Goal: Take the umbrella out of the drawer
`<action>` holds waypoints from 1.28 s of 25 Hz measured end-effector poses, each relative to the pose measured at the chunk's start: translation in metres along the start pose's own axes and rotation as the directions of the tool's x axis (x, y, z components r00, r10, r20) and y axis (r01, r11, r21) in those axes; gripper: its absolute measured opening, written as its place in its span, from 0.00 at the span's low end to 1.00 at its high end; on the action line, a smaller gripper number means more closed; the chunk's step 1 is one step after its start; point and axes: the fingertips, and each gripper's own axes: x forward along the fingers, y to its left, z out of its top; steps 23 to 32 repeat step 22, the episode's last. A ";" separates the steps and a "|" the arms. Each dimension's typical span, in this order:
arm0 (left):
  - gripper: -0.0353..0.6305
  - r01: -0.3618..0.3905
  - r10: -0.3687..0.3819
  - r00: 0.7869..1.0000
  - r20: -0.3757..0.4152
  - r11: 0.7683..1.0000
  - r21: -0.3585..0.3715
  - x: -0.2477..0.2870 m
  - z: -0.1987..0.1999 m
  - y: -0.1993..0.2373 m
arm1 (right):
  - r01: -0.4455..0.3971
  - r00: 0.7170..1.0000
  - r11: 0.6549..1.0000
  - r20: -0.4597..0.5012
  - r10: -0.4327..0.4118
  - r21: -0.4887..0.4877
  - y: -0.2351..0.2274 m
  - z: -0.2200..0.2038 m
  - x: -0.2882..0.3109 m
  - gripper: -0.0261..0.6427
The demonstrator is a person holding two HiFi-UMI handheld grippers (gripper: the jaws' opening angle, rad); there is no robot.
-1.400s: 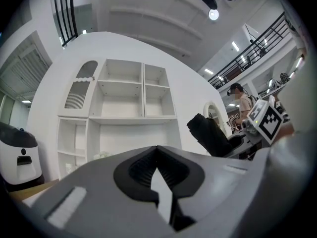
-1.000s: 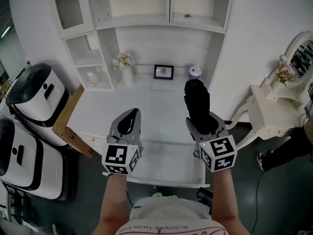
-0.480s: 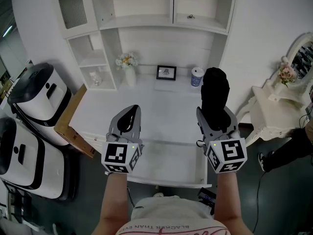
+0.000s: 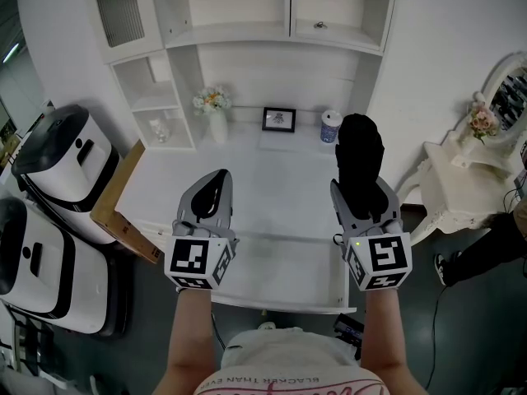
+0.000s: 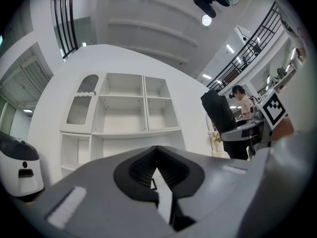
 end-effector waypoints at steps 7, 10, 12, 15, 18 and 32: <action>0.07 0.000 0.000 1.000 0.008 1.000 0.002 0.002 0.003 -0.001 | 0.009 1.000 1.000 0.010 -0.009 0.010 -0.004 -0.001 -0.003 0.39; 0.07 -0.002 0.002 1.000 0.012 1.000 0.001 0.002 0.003 -0.001 | 0.020 1.000 1.000 0.014 -0.020 0.017 -0.007 -0.001 -0.005 0.39; 0.07 -0.004 0.004 1.000 0.012 1.000 0.001 0.002 0.003 -0.001 | 0.026 0.999 0.999 0.018 -0.027 0.021 -0.008 0.000 -0.006 0.39; 0.07 -0.010 0.010 1.000 0.010 1.000 0.000 0.001 0.002 0.000 | 0.030 0.999 0.999 0.020 -0.031 0.025 -0.009 0.001 -0.006 0.39; 0.07 -0.013 0.013 1.000 0.007 1.000 -0.002 0.002 0.000 0.000 | 0.029 0.999 0.999 0.024 -0.029 0.027 -0.008 0.002 -0.007 0.39; 0.07 -0.010 0.010 1.000 0.005 1.000 0.001 0.003 -0.001 -0.003 | 0.026 0.999 0.999 0.027 -0.026 0.023 -0.007 0.002 -0.009 0.39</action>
